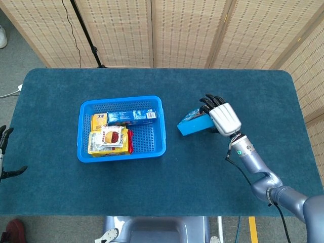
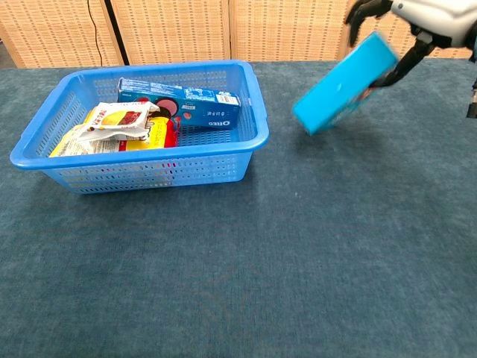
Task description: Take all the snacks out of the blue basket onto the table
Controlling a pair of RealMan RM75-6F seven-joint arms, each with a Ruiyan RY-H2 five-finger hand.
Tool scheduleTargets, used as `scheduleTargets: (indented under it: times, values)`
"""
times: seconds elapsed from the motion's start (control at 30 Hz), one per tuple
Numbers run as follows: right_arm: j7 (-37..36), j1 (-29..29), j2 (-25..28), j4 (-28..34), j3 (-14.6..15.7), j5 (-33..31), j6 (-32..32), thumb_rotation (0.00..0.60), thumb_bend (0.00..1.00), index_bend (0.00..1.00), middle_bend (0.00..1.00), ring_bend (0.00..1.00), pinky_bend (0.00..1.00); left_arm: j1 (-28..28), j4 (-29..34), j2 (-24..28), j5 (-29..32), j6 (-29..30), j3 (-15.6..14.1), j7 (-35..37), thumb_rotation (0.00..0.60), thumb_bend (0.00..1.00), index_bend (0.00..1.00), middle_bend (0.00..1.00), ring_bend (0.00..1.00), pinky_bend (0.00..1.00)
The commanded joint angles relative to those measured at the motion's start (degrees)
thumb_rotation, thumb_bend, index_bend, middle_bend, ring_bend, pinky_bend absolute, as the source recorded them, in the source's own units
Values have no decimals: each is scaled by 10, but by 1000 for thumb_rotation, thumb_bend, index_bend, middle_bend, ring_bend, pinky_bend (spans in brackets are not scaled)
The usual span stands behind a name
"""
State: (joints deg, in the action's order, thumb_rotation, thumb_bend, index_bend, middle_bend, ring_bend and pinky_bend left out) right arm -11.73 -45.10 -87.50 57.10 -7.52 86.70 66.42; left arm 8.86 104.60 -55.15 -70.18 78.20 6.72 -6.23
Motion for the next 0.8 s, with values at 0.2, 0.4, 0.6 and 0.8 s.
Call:
scheduleTargets:
  times: [0.2,0.4,0.6,0.8]
  values:
    - [31,39,146,278,12,4,17,600,0,0,0,0,0,12,-19,-6,-22,-8,3,19,600,0,0,0,0,0]
    - [17,102,218,335,48,44,80,600,0,0,0,0,0,53,-34,-1,-34,-66,11,24,600,0,0,0,0,0]
    - [-20,168,233,301,92,79,144,600,0,0,0,0,0,124,-19,18,-55,-175,19,48,600,0,0,0,0,0]
    - [-64,233,211,222,115,91,208,600,0,0,0,0,0,187,-6,17,-37,-244,36,23,600,0,0,0,0,0]
